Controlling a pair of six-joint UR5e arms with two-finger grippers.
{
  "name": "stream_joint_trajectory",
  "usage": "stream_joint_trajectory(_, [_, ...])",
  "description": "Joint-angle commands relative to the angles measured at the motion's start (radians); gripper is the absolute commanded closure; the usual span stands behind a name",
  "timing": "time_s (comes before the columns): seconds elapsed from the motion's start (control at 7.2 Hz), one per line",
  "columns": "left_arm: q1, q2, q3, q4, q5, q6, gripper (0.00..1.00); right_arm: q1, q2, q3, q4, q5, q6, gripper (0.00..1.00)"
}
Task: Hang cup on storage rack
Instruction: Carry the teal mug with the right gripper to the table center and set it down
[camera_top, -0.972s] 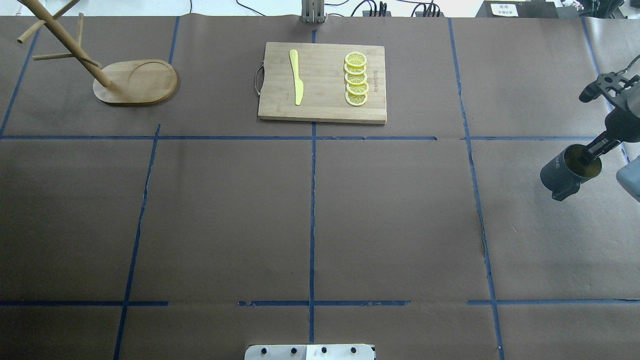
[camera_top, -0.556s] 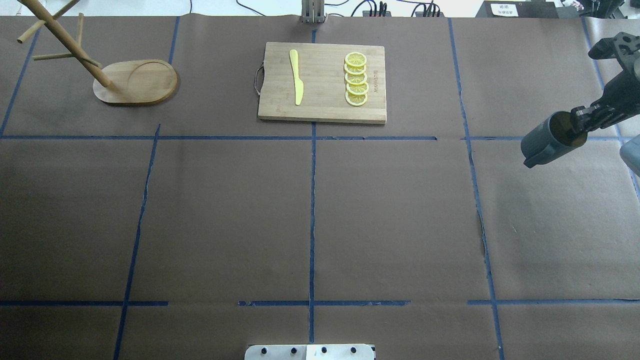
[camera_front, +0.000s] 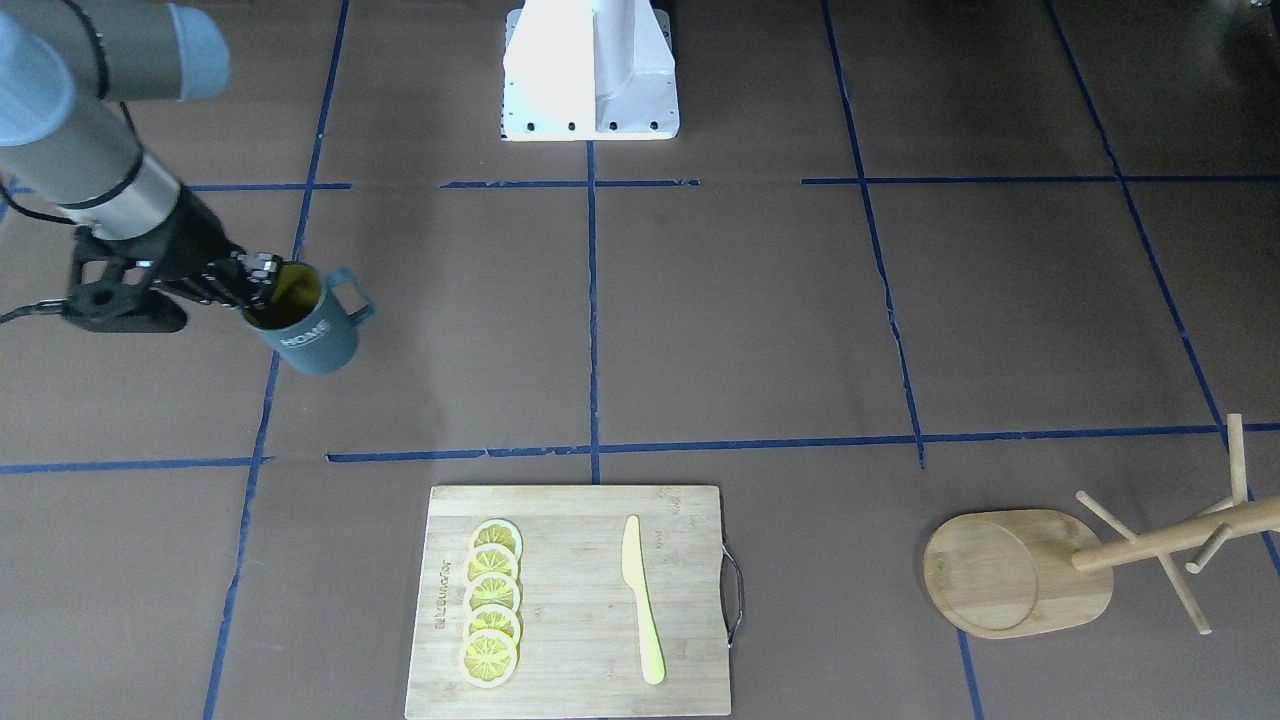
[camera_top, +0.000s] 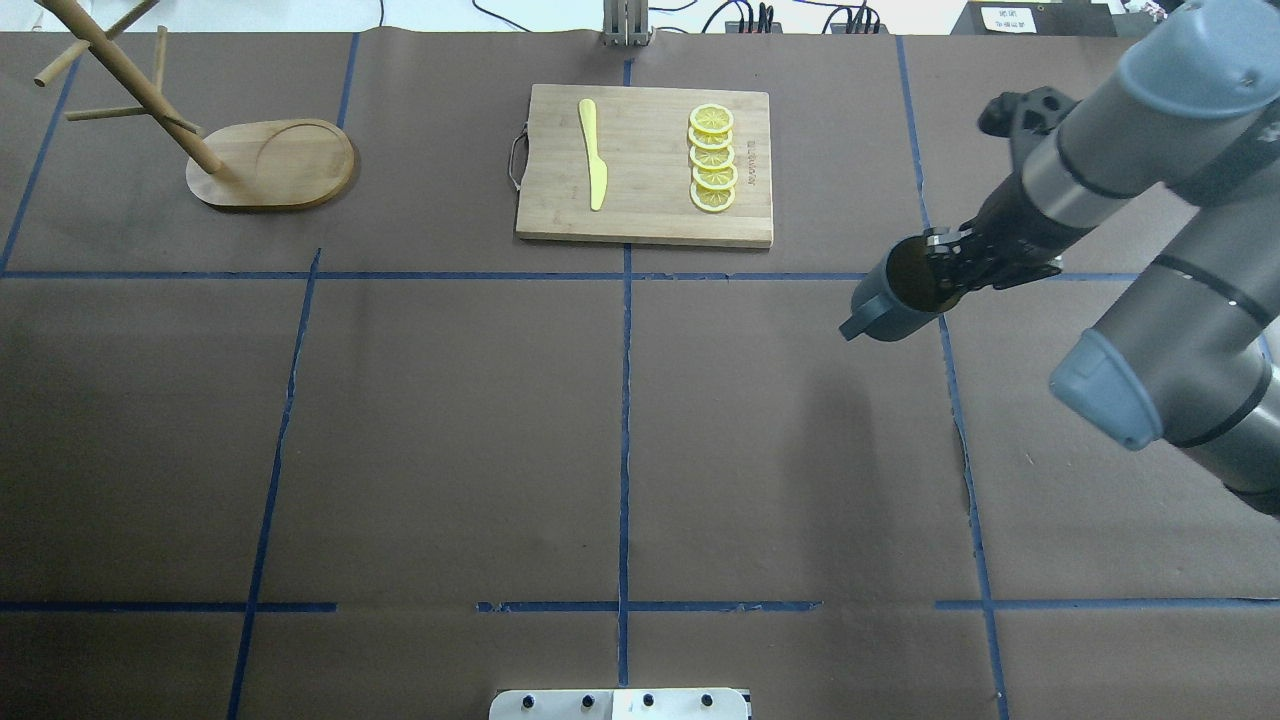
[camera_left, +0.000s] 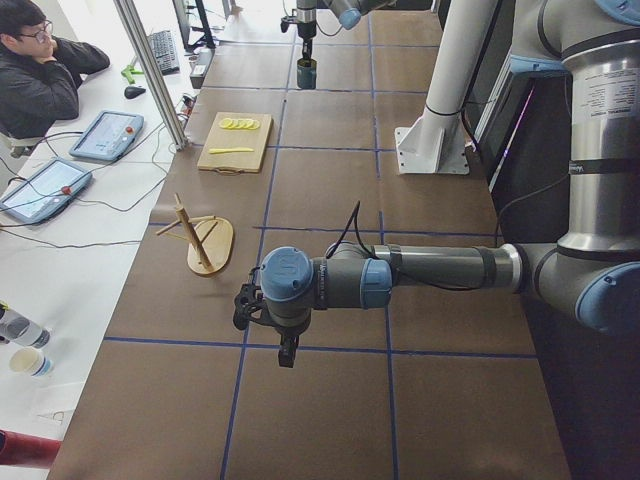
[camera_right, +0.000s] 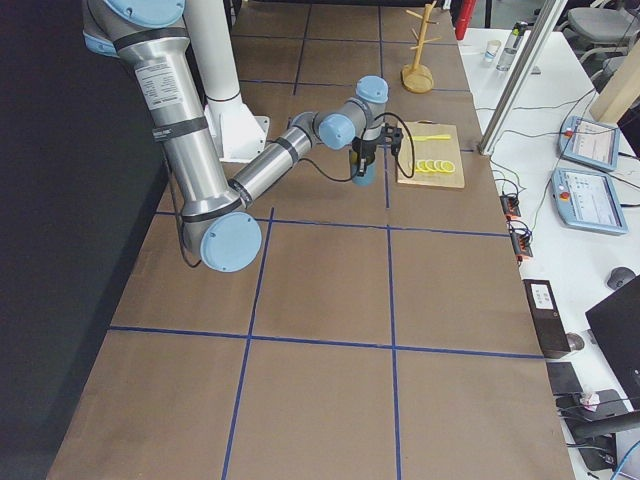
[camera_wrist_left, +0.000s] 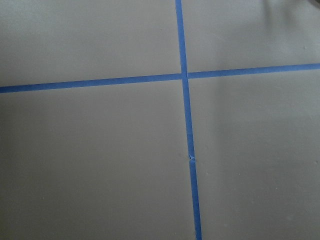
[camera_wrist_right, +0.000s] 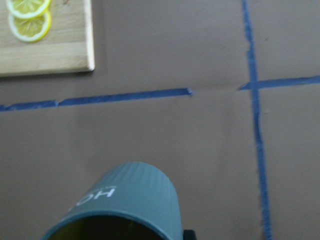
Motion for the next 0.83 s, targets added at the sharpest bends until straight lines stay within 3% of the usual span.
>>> stream_joint_trajectory(0.0, [0.011, 0.000, 0.001, 0.000, 0.000, 0.000, 0.00, -0.164, 0.154, -0.040, -0.047, -0.094, 0.139, 1.00])
stream_joint_trajectory(0.42, [0.017, 0.000, 0.001, 0.000, 0.000, 0.000, 0.00, -0.276, 0.344, -0.245, -0.045, -0.179, 0.321, 1.00])
stream_joint_trajectory(0.69, [0.025, 0.000, 0.004, 0.000, 0.000, 0.000, 0.00, -0.304, 0.398, -0.313, -0.042, -0.180, 0.372, 1.00])
